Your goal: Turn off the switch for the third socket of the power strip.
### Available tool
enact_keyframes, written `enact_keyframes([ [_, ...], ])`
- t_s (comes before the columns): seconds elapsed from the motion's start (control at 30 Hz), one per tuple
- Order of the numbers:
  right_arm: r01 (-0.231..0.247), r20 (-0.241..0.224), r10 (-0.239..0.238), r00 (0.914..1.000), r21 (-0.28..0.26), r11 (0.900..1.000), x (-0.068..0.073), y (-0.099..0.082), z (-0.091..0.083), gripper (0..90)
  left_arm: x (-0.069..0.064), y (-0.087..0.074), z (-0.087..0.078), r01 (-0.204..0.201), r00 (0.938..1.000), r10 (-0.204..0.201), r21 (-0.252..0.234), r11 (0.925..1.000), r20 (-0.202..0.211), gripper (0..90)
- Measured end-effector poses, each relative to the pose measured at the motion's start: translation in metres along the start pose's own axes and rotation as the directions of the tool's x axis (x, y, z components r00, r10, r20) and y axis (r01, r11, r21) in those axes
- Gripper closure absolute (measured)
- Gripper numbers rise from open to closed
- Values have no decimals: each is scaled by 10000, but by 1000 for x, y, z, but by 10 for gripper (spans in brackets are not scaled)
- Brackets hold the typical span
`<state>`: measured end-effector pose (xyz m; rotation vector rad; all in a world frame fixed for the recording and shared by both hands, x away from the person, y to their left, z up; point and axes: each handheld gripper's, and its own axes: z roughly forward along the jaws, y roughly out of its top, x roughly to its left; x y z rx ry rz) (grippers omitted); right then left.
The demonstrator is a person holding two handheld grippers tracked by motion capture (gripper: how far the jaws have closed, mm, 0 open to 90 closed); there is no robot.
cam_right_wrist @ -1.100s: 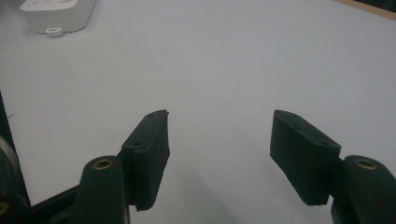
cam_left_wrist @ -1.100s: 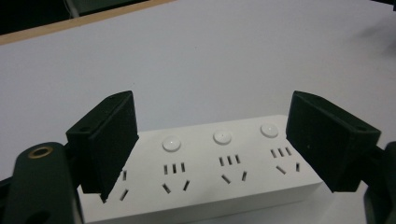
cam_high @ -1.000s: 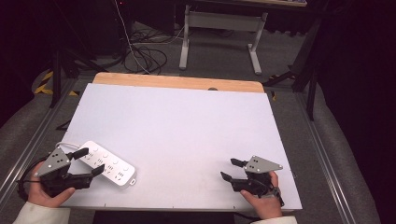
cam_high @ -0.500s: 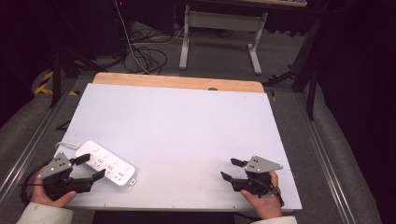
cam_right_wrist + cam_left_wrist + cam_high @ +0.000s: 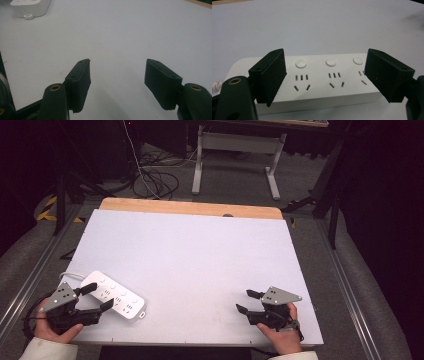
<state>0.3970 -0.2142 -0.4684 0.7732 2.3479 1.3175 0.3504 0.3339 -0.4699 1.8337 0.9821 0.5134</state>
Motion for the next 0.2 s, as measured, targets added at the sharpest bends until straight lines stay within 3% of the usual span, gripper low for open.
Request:
enact_keyframes([
  [0.2,-29,5,29,10000,18,10000,0,0,0,374,0,1,-1,40,10000,-40,20,10000,-2,180],
])
